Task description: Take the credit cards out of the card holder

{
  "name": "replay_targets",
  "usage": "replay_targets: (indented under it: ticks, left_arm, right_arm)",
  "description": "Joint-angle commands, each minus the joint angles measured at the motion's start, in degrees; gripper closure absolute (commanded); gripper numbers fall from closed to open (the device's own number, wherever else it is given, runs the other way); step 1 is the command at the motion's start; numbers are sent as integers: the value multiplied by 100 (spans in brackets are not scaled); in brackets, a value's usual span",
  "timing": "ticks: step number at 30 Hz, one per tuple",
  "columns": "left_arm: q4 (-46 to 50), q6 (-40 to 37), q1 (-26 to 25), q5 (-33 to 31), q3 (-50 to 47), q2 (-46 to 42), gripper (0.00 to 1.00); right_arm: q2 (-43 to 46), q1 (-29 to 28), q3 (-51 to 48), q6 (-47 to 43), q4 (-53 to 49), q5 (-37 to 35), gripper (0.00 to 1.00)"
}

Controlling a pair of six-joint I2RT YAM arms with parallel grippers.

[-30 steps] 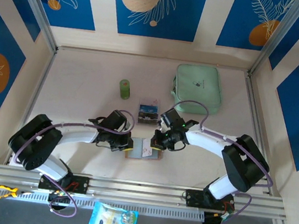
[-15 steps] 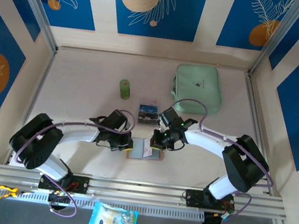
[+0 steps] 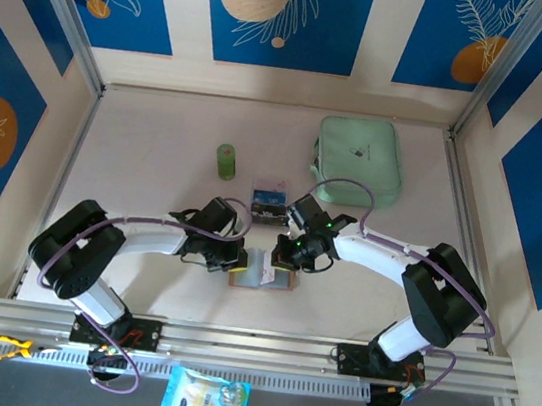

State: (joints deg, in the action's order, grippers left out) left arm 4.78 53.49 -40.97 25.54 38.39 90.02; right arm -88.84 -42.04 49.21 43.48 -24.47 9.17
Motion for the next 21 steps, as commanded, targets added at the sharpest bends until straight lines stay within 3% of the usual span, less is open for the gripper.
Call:
replay_targets:
  ticks: [1, 21]
  left_arm:
    - [16, -15, -76, 31, 84, 172, 100]
    - [497, -183, 28, -348, -41, -364, 100]
  right_arm:
    - [-90, -50, 114, 10, -161, -20, 94]
    - [553, 302, 548, -619, -1088, -344, 99]
